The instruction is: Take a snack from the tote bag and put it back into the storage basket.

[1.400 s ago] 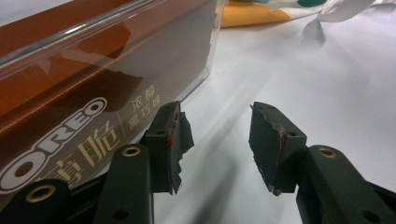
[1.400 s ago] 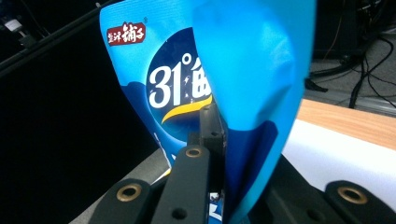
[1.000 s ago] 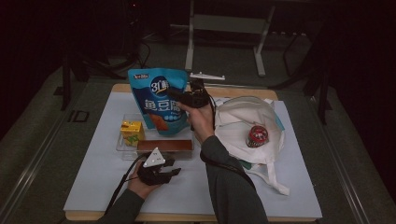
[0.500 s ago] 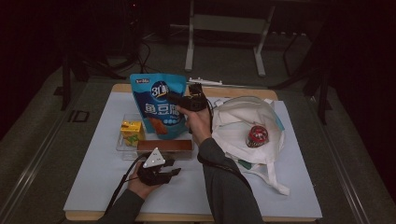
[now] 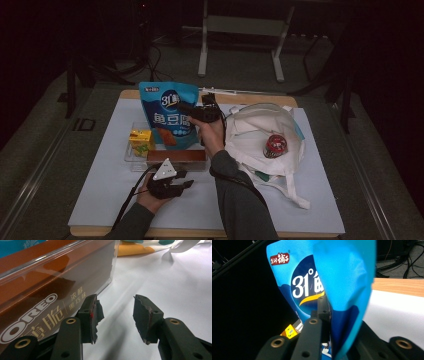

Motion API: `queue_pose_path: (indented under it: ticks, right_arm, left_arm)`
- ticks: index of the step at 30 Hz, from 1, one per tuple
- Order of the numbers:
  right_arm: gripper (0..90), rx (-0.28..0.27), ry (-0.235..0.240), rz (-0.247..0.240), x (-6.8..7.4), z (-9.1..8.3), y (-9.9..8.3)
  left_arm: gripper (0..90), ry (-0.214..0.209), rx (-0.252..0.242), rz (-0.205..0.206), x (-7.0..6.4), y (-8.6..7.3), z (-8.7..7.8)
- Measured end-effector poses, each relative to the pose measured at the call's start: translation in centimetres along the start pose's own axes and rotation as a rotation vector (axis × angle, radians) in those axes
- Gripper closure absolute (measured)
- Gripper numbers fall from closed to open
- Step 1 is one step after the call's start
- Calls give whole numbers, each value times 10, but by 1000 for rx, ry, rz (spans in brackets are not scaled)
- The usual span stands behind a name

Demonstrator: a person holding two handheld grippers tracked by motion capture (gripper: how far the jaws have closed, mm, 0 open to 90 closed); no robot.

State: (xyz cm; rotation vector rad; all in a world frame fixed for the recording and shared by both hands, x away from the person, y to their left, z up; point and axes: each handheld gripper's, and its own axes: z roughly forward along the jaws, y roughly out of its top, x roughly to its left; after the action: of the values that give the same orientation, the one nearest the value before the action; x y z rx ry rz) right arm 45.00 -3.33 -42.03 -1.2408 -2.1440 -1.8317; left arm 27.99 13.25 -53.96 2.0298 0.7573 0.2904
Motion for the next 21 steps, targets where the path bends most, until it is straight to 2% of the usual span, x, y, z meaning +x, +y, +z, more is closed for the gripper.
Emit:
queue_pose_path:
  ticks: [7, 9, 12, 14, 19, 21]
  right_arm:
    - [717, 53, -31, -60, -2, -12, 4]
    - [674, 78, -41, -92, -1, -15, 5]
    - [612, 128, -88, -176, 3, -19, 5]
    - [546, 156, -96, -215, 4, -23, 4]
    - [523, 223, -126, -309, 7, -34, 1]
    - [532, 242, -116, -328, 7, -39, 1]
  left_arm:
    - [543, 0, 4, -3, 0, 0, 0]
    - [543, -1, 5, -3, 0, 0, 0]
    - [543, -1, 6, -3, 0, 0, 0]
    - [543, -1, 5, -4, 0, 0, 1]
    - [543, -1, 6, -5, 1, 0, 1]
    - [543, -1, 7, -6, 1, 0, 1]
